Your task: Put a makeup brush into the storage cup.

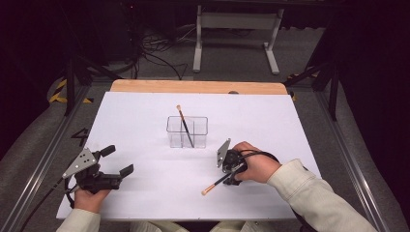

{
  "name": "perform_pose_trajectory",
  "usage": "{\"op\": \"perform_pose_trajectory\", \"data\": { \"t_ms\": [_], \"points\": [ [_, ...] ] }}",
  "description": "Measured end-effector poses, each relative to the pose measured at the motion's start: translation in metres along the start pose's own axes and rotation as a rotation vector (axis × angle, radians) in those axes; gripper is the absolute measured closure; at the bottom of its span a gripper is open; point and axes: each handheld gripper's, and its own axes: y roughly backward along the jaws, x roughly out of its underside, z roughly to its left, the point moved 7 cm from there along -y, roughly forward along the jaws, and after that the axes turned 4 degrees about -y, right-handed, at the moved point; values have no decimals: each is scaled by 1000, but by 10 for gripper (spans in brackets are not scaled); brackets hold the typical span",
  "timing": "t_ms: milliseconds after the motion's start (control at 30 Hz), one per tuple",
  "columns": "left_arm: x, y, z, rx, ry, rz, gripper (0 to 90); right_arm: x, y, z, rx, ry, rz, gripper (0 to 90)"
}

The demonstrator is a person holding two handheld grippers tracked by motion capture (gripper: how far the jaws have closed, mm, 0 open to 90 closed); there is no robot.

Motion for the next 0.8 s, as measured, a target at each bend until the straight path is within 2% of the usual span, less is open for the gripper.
{"op": "perform_pose_trajectory", "data": {
  "t_ms": [333, 533, 800],
  "points": [
    [0, 0, 0, 3, 3, -2, 2, 0, 2, 7, -14, 18, 29, 647],
    [0, -1, 0, 2, 5, 0, 2, 1, 3, 11, -21, 33, 74, 824],
    [0, 0, 0, 0, 6, 0, 2, 1, 3, 11, -22, 24, 87, 837]
  ]
}}
